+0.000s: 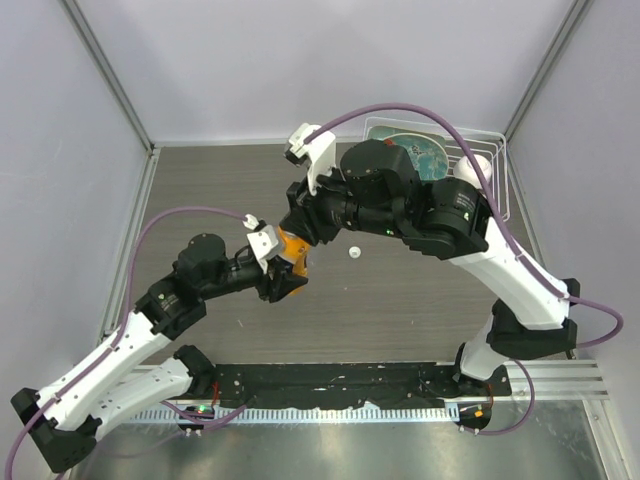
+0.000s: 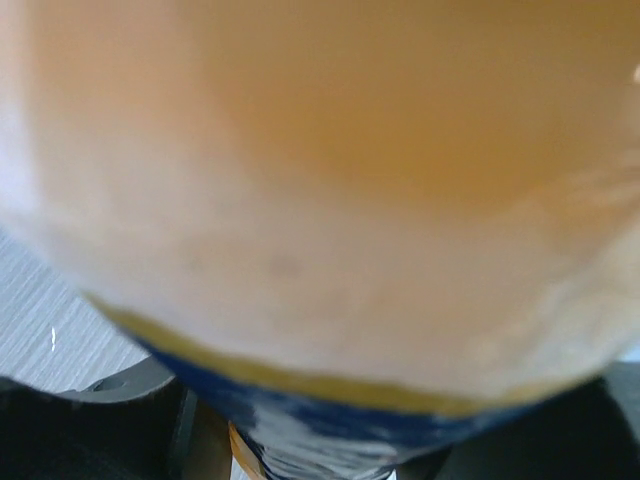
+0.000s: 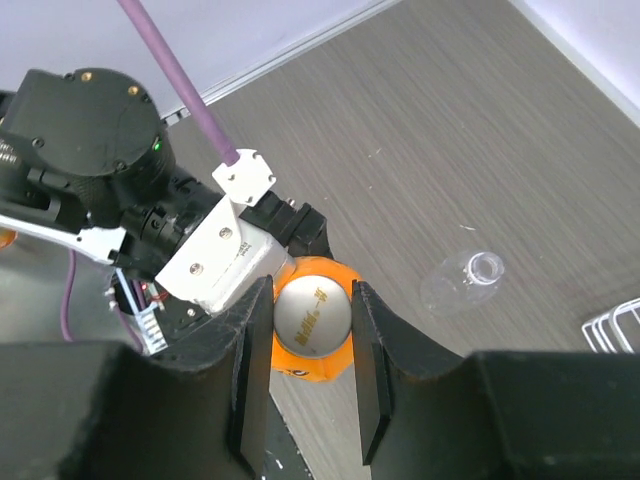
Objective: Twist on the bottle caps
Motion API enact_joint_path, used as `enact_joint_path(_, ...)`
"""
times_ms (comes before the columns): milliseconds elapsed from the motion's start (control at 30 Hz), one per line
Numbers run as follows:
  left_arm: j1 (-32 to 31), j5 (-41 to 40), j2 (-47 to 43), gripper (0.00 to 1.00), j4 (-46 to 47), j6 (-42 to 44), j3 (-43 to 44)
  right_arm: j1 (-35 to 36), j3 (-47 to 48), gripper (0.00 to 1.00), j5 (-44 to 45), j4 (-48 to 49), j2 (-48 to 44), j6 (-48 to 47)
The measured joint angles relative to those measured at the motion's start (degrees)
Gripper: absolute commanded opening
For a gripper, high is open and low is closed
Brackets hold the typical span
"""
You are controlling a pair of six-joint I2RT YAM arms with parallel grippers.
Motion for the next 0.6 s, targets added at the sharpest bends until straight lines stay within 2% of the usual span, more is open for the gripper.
enact_joint_path(167,0.13,-1.9,0.42,0.0,2.95,-3.45,0.0,-0.11,5.46,0.43,2.16,-0.94,3.65,-0.92)
enact_joint_path(600,0.2,-4.66,0.76,0.0,6.73,-4.87,0.04,-0.2,4.59,0.63,5.81,0.07,4.31,-1.09)
